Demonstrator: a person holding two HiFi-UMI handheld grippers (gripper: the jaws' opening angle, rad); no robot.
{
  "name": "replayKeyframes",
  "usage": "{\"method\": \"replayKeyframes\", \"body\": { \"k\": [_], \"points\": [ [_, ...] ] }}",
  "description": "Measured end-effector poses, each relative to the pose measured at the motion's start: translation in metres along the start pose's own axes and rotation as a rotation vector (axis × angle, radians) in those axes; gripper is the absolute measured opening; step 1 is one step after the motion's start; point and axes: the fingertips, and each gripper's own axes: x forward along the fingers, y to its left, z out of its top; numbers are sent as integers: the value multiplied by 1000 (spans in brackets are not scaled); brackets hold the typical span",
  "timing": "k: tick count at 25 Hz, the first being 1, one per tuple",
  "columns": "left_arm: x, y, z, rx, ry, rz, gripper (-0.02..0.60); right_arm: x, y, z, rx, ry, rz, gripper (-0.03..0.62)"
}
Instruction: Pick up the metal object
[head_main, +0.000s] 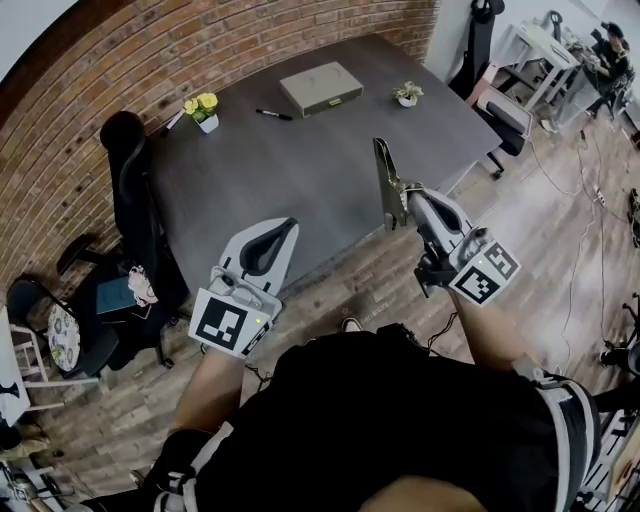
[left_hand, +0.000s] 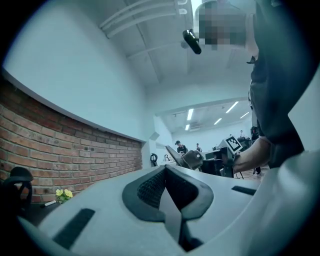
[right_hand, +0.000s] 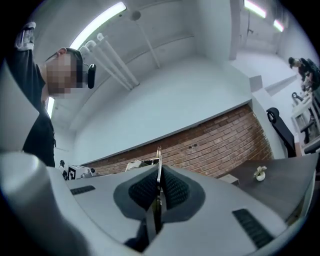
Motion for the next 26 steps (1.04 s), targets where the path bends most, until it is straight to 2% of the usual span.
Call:
{"method": "replayKeyframes", "body": {
  "k": [5,26],
  "points": [
    [-8,-6,7,13,-8,-9,6,2,9,-4,-26,18,-17,-2],
    [-16,1,0,-47,11,35,6,8,18,-13,-59,67,8,-2]
  ]
}}
